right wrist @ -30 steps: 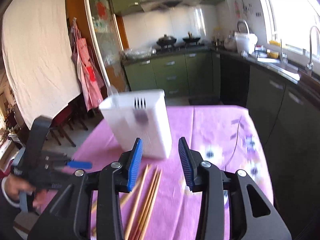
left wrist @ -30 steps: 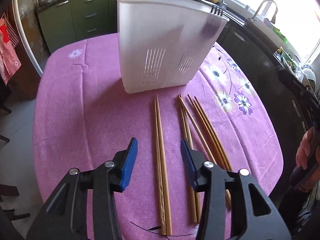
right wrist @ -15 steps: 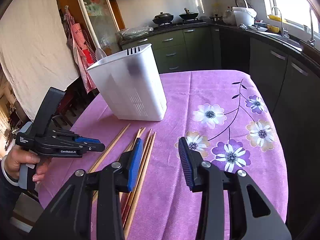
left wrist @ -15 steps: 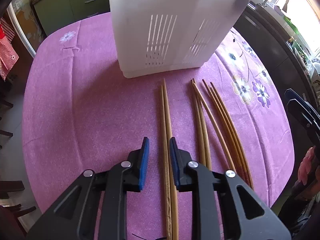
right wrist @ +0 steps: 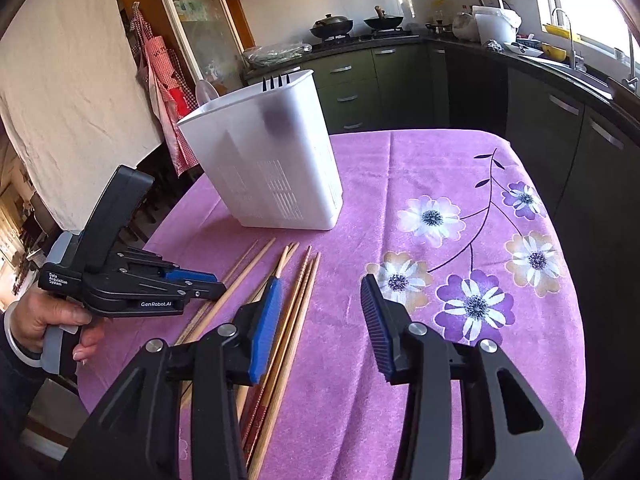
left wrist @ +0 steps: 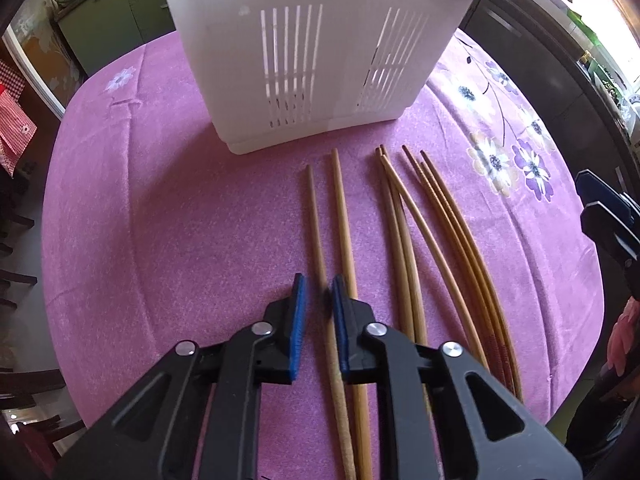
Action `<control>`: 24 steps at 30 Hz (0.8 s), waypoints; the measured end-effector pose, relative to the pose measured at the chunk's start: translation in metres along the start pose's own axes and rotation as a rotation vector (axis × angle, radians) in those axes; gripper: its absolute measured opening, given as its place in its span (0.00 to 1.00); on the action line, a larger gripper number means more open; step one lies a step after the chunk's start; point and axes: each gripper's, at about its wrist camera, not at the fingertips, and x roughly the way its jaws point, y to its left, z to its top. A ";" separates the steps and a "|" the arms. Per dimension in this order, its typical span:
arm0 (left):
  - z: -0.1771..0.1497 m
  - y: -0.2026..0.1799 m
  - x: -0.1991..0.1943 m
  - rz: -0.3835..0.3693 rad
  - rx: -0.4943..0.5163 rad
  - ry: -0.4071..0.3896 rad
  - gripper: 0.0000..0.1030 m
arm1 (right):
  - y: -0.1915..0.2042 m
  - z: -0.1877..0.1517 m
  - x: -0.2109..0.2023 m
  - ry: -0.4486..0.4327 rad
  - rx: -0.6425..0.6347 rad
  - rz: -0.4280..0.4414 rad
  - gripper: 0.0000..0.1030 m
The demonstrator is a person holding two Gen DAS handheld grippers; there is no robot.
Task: Organize utensils
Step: 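Grasp one wooden chopstick with the left gripper and lift it upright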
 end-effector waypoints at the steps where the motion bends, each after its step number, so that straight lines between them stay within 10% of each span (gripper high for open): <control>1: 0.000 0.001 0.001 -0.003 -0.003 0.003 0.07 | 0.001 0.000 0.001 0.002 -0.003 0.002 0.40; 24: -0.015 0.026 -0.051 -0.050 -0.046 -0.102 0.06 | 0.007 -0.002 0.005 0.037 -0.035 -0.003 0.42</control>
